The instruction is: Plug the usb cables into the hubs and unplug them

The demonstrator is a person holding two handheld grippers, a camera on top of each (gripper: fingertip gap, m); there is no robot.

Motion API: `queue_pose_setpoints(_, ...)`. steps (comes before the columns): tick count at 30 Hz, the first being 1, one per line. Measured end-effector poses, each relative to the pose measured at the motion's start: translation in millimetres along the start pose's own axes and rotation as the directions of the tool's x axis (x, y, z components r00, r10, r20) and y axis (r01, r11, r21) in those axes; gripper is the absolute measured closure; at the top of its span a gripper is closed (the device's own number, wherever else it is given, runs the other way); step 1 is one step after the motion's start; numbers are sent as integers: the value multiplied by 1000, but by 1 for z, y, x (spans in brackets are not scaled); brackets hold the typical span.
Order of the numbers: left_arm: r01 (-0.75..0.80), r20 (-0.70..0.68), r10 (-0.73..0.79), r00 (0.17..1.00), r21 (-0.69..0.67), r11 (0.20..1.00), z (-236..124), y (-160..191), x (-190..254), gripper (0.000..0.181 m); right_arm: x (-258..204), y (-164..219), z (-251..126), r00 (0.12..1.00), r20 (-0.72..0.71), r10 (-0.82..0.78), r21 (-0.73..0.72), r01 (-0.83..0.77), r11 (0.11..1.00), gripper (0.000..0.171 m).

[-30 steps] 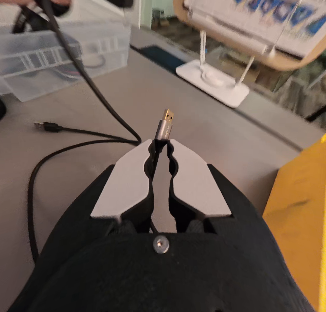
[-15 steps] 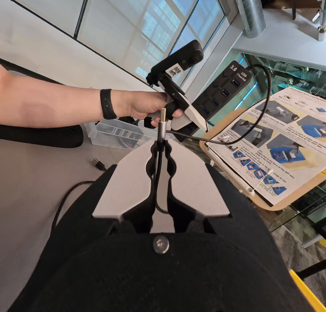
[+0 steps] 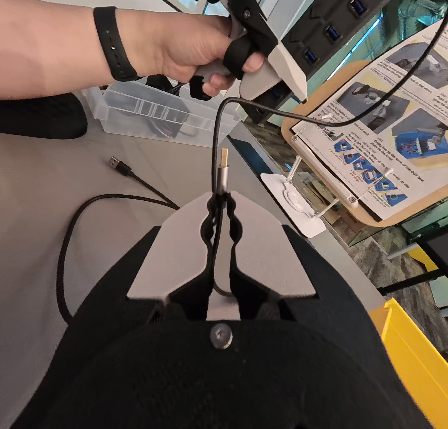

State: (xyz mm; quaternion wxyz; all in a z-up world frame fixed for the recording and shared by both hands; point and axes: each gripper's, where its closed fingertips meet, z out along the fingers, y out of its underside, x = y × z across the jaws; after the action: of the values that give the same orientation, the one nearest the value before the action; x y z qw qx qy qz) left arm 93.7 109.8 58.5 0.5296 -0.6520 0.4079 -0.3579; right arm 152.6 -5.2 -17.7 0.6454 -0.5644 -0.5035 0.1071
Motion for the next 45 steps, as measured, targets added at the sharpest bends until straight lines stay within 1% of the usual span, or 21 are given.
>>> queue_pose_setpoints(4,-4,0,4,1000,-9,1000,2,1,1,155,2,0,0,1000,1,17,-4,-17,1000,162)
queue_pose_setpoints(8,-2,2,2,1000,-14,1000,3,3,0,155,0,10,4,998,16,56,-18,-56,998,162)
queue_pose_setpoints(11,0,5,0,1000,-16,1000,3,3,-1,155,-12,19,12,982,98,160,-13,-160,987,162)
queue_pose_setpoints(14,2,5,-2,1000,-19,1000,3,4,-1,155,-34,43,24,937,222,270,-120,-249,961,162)
queue_pose_setpoints(19,0,10,1,1000,-22,1000,2,5,-2,155,-59,68,35,890,317,327,-246,-256,935,162)
queue_pose_setpoints(23,7,10,-7,1000,-20,1000,3,5,-4,155,-75,82,42,828,395,398,-351,-264,898,161)
queue_pose_setpoints(26,7,13,-7,1000,-21,1000,2,6,-5,155,-78,83,47,802,406,438,-371,-294,881,160)
queue_pose_setpoints(29,9,15,-9,1000,-17,1000,1,5,-6,155,-84,78,43,737,450,505,-390,-346,853,158)
queue_pose_setpoints(32,13,16,-13,1000,-12,1000,-1,4,-7,155,-80,69,38,695,466,547,-381,-401,833,157)
queue_pose_setpoints(34,14,15,-14,1000,-9,1000,-2,3,-7,155,-72,59,35,684,471,557,-353,-433,830,157)
queue_pose_setpoints(36,13,15,-13,1000,-6,1000,-3,2,-7,155,-65,57,35,681,473,559,-362,-428,828,157)
queue_pose_setpoints(38,9,16,-9,1000,-6,1000,-3,2,-6,155,-71,64,33,647,514,563,-434,-370,821,157)
queue_pose_setpoints(40,7,17,-7,1000,-6,1000,-3,1,-6,155,-75,78,37,641,509,574,-519,-303,799,158)
queue_pose_setpoints(42,3,20,-3,1000,-7,1000,-3,1,-6,155,-79,84,41,623,510,593,-558,-285,779,162)
queue_pose_setpoints(45,4,22,-4,1000,-6,1000,-5,1,-7,155,-85,86,40,595,517,615,-580,-284,763,163)
